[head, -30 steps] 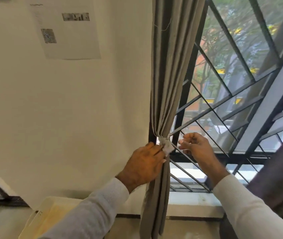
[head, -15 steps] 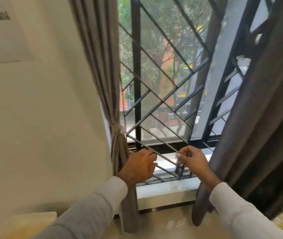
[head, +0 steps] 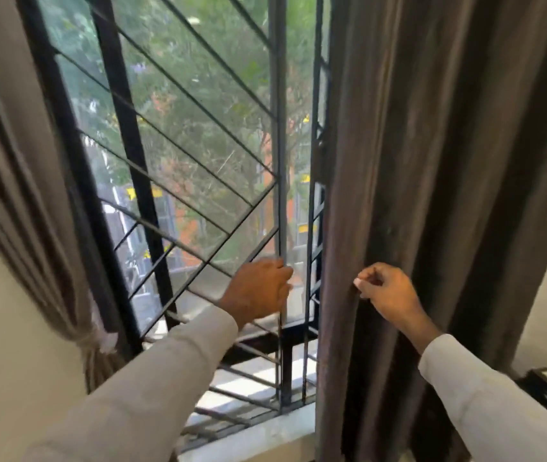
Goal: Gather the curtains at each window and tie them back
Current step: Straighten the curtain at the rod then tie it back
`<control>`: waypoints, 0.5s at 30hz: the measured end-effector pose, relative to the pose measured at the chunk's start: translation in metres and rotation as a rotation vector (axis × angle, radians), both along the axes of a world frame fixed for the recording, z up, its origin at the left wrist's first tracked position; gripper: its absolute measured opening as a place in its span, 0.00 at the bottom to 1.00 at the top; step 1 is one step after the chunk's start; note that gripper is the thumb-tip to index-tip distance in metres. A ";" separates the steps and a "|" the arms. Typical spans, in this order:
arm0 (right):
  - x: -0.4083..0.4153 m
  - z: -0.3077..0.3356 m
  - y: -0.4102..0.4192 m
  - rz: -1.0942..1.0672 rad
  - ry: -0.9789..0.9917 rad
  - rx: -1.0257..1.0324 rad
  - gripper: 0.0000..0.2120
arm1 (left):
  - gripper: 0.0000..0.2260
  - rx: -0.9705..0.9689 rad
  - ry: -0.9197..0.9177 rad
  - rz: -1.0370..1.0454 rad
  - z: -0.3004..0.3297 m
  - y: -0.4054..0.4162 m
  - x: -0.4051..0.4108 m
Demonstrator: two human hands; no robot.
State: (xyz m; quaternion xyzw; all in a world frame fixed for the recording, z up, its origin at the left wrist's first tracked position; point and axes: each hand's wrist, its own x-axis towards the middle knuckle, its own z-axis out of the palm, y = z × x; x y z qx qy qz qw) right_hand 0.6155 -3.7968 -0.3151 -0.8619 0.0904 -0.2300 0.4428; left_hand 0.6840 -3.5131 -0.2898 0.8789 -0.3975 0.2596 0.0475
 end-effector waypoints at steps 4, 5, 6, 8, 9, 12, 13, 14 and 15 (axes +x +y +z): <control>0.036 0.076 -0.030 -0.039 -0.147 -0.017 0.05 | 0.13 -0.029 -0.163 -0.053 0.082 -0.037 0.042; 0.045 0.093 -0.034 -0.044 -0.179 -0.037 0.06 | 0.14 -0.038 -0.207 -0.065 0.101 -0.045 0.050; 0.054 0.114 -0.038 -0.049 -0.213 -0.061 0.06 | 0.14 -0.051 -0.246 -0.077 0.122 -0.053 0.059; 0.072 0.154 -0.043 -0.064 -0.266 -0.093 0.07 | 0.15 -0.092 -0.313 -0.105 0.161 -0.065 0.076; 0.080 0.174 -0.045 -0.067 -0.295 -0.094 0.07 | 0.14 -0.124 -0.349 -0.121 0.182 -0.071 0.085; 0.098 0.229 -0.051 -0.084 -0.379 -0.098 0.05 | 0.13 -0.246 -0.419 -0.158 0.242 -0.085 0.110; 0.104 0.247 -0.053 -0.094 -0.411 -0.102 0.04 | 0.13 -0.298 -0.431 -0.161 0.264 -0.091 0.119; 0.108 0.265 -0.057 -0.108 -0.443 -0.110 0.04 | 0.13 -0.358 -0.433 -0.168 0.286 -0.096 0.125; 0.112 0.281 -0.059 -0.124 -0.474 -0.117 0.04 | 0.12 -0.416 -0.433 -0.185 0.305 -0.101 0.131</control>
